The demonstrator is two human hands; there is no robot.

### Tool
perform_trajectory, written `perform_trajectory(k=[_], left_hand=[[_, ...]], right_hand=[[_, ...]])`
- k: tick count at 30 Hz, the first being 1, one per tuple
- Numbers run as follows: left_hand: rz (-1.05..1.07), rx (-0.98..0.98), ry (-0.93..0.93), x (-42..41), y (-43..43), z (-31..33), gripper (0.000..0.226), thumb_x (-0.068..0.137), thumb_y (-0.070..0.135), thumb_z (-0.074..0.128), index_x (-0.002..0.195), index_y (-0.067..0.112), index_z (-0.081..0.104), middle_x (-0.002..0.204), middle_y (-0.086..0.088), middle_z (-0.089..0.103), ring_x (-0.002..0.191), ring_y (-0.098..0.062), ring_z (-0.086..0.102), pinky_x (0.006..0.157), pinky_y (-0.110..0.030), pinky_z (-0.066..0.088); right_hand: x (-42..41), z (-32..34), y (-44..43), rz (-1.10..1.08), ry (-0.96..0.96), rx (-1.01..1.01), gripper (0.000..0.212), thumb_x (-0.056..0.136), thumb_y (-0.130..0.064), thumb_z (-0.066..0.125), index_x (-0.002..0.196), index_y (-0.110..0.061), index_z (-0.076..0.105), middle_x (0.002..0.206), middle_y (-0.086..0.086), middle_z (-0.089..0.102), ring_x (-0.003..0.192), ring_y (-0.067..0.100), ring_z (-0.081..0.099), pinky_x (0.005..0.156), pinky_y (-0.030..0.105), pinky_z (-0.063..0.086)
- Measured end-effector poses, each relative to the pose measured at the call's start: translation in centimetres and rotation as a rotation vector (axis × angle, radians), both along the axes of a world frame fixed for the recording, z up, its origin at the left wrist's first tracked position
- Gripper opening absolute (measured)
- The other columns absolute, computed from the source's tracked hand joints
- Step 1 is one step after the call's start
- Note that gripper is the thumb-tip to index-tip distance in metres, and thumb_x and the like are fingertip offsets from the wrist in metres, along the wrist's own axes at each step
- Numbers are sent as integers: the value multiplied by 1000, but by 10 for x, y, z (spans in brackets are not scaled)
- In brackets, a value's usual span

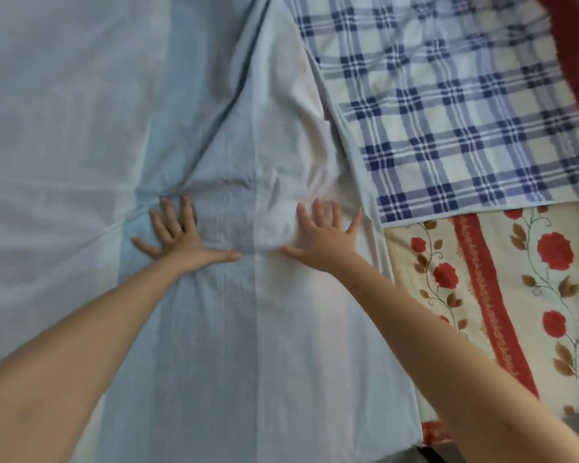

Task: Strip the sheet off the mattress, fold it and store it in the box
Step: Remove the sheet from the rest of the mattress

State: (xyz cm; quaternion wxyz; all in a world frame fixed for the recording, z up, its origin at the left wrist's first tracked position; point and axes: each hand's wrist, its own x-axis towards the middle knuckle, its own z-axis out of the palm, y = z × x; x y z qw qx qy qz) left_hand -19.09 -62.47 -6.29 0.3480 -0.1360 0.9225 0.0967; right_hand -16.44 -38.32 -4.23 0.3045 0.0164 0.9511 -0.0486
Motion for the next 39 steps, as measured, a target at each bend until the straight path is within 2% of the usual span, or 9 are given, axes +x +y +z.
perform_trajectory(k=[5, 9, 13, 16, 18, 22, 27, 32, 39], left_hand=[[-73, 135, -46, -2, -12, 12, 146, 46, 81, 67, 137, 33, -36, 144, -5, -45, 135, -31, -37, 98, -72, -13], [-179, 288, 201, 27, -80, 22, 99, 80, 59, 58, 150, 30, -6, 156, -5, -22, 144, -24, -17, 110, -62, -7], [34, 222, 483, 46, -246, 32, 93, 77, 42, 69, 151, 27, 13, 158, -8, -8, 145, -24, -11, 110, -59, -2], [292, 79, 400, 19, -378, 40, 103, 75, 48, 71, 150, 31, 3, 157, -3, -18, 144, -24, -19, 110, -62, -2], [408, 42, 307, -6, -453, 44, 113, 70, 58, 71, 150, 34, -5, 155, 0, -24, 143, -24, -21, 110, -64, -3], [328, 41, 115, -49, -542, 30, 139, 46, 83, 64, 145, 36, -20, 152, 2, -34, 141, -28, -26, 105, -69, -4], [423, 73, 118, -136, -589, 6, 156, 23, 93, 50, 139, 32, -35, 146, -2, -44, 137, -27, -35, 103, -67, -14], [407, 59, -1, -201, -614, -1, 156, 19, 94, 48, 129, 36, -46, 137, -3, -54, 133, -27, -40, 102, -67, -15], [409, 106, -298, -233, -624, 25, 156, 34, 87, 65, 110, 31, -60, 109, -3, -70, 110, -29, -59, 101, -64, -21]], right_hand=[[-83, 42, -45, 52, 25, 213, 86, 82, -79, 30, 151, -36, 3, 160, 12, -4, 145, 41, -6, 109, 64, -10], [-85, 47, -157, -38, 77, -56, 71, 92, -63, 38, 151, -37, 7, 161, 2, -1, 146, 35, -3, 115, 54, 1], [-62, 19, -278, 200, 43, -119, 79, 90, -59, 47, 151, -37, 3, 160, -2, -10, 147, 29, -8, 116, 54, 1], [-84, 4, -363, 314, 43, -82, 72, 91, -65, 36, 150, -40, 3, 160, -8, -9, 147, 24, -7, 114, 56, -5], [-111, -6, -427, 250, 0, -148, 70, 92, -68, 26, 150, -39, 1, 160, -7, -10, 147, 25, -7, 113, 57, -4], [-180, -25, -531, 124, 14, -182, 79, 88, -73, 25, 151, -33, -4, 159, 4, -17, 146, 31, -10, 113, 60, -4], [-268, -55, -614, 255, 242, -162, 80, 86, -76, 20, 150, -38, -8, 158, -4, -19, 146, 22, -14, 113, 58, -10], [-318, -79, -635, 105, 503, -125, 76, 88, -69, 22, 152, -34, 0, 161, -4, -7, 148, 20, -4, 115, 56, -9], [-337, -66, -641, 88, 423, -121, 75, 86, -55, 30, 153, -24, 15, 160, 1, 9, 147, 22, 12, 116, 53, -2]])
